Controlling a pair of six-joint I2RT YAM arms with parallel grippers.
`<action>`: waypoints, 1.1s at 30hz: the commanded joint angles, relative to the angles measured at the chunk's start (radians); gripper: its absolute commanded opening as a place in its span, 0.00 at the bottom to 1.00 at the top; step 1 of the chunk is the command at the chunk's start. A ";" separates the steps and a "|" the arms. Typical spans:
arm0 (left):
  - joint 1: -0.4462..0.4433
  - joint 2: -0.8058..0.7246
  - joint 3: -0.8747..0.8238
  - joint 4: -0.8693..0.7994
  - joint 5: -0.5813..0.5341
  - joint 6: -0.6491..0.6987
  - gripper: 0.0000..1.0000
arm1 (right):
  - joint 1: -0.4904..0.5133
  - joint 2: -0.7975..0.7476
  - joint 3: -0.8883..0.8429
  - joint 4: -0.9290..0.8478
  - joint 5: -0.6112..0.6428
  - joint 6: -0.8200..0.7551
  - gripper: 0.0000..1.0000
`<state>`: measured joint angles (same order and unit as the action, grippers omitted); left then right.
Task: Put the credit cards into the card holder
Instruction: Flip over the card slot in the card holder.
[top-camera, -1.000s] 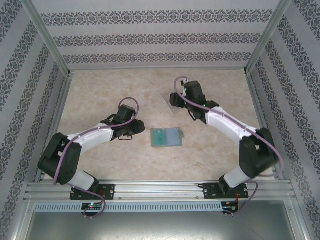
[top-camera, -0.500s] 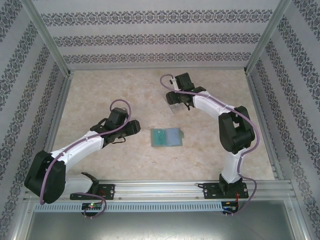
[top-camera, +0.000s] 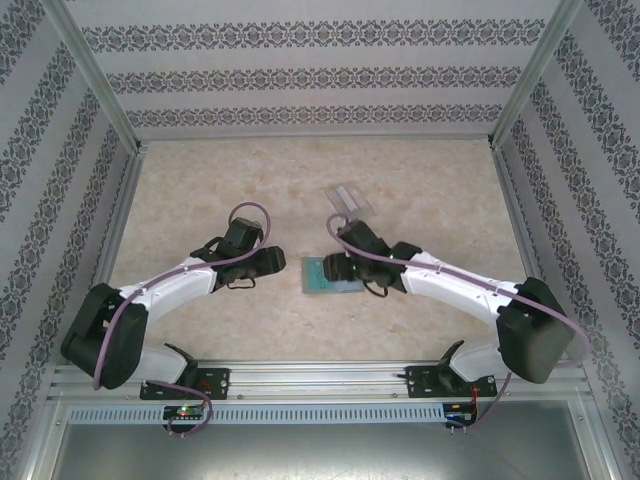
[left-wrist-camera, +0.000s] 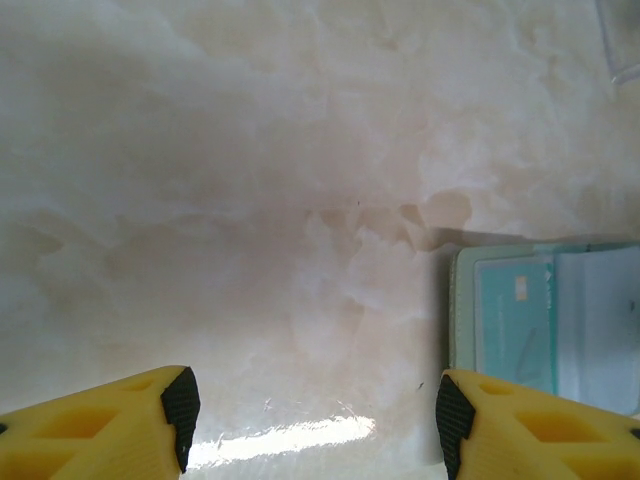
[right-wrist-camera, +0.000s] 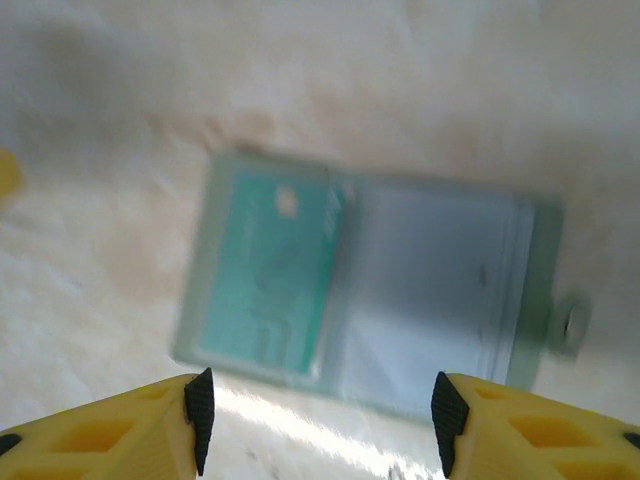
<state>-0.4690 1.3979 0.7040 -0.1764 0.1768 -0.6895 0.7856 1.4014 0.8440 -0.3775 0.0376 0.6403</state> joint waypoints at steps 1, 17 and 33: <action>0.010 0.047 0.027 0.039 0.069 0.028 0.66 | 0.000 0.017 -0.062 0.021 0.049 0.144 0.62; 0.007 0.105 -0.034 0.192 0.179 -0.046 0.64 | -0.042 0.099 -0.071 0.114 -0.018 0.114 0.58; 0.008 0.149 -0.002 0.190 0.198 -0.050 0.63 | -0.039 0.110 -0.116 0.124 0.011 0.115 0.57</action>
<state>-0.4690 1.5394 0.6811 -0.0132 0.3611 -0.7265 0.7483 1.5269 0.7444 -0.2382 0.0124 0.7601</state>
